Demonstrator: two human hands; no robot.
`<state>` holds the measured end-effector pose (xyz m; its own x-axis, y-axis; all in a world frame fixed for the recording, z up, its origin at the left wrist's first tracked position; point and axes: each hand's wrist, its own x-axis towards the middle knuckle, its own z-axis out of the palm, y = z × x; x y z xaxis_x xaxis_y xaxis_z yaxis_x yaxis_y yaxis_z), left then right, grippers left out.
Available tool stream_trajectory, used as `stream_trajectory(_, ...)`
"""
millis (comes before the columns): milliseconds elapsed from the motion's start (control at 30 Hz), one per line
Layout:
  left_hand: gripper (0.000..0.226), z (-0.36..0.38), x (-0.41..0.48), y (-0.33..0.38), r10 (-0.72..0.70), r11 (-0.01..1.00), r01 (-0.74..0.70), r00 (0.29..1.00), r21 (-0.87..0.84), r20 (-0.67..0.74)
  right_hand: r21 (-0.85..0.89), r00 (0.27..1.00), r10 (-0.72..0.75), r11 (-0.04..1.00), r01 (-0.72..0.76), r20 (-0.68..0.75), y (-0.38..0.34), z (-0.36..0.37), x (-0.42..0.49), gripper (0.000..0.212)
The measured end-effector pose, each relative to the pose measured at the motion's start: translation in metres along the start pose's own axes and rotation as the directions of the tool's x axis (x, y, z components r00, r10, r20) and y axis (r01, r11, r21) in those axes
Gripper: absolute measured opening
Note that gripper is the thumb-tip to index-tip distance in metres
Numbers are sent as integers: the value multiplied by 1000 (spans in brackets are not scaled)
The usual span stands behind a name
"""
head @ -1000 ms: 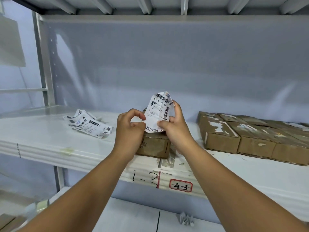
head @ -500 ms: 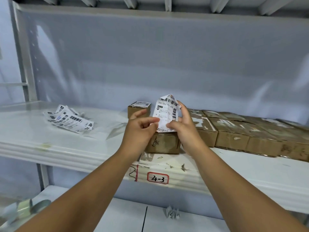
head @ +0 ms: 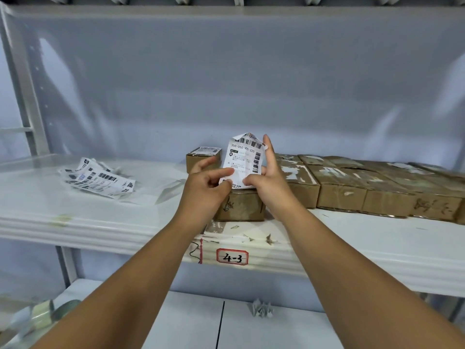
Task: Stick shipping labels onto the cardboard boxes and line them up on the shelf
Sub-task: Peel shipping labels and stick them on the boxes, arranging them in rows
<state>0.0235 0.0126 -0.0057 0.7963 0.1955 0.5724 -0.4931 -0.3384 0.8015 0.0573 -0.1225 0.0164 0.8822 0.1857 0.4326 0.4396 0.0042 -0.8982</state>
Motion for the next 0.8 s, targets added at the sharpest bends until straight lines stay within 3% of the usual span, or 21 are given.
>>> stream_trajectory(100,26,0,1,-1,-1,1000,1,1000,-5,2,-34,999,3,999,-4,-32,-2,0,-2,106)
stream_trajectory(233,26,1,1,-1,12,1000,-12,1000,-13,10,11,995,14,1000,-13,-94,-2,-2,-2,98)
stream_trajectory(500,27,1,0,-3,24,999,-25,1000,26,10,19,998,-10,1000,11,-57,-4,-1,-7,86)
stream_trajectory(800,30,1,-2,0,32,999,-33,998,33,50,-123,997,-30,992,21,-72,-2,-2,-9,73)
